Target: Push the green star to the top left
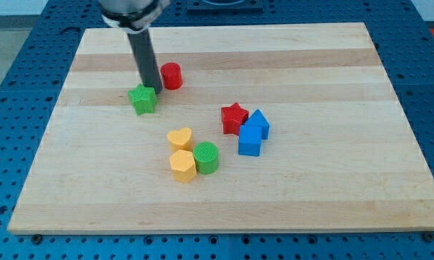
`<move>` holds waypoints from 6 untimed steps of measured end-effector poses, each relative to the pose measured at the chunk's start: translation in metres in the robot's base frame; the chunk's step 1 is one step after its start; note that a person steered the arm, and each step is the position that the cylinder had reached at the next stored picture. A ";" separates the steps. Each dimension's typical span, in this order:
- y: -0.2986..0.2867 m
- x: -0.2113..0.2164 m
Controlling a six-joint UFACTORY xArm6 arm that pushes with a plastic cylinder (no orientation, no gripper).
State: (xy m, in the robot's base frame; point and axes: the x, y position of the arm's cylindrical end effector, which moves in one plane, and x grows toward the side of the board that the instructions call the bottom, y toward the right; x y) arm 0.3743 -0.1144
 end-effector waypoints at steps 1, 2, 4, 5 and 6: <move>0.036 0.018; 0.010 0.036; -0.097 0.016; -0.097 0.030; -0.130 0.056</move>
State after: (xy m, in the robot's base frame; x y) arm 0.4306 -0.2443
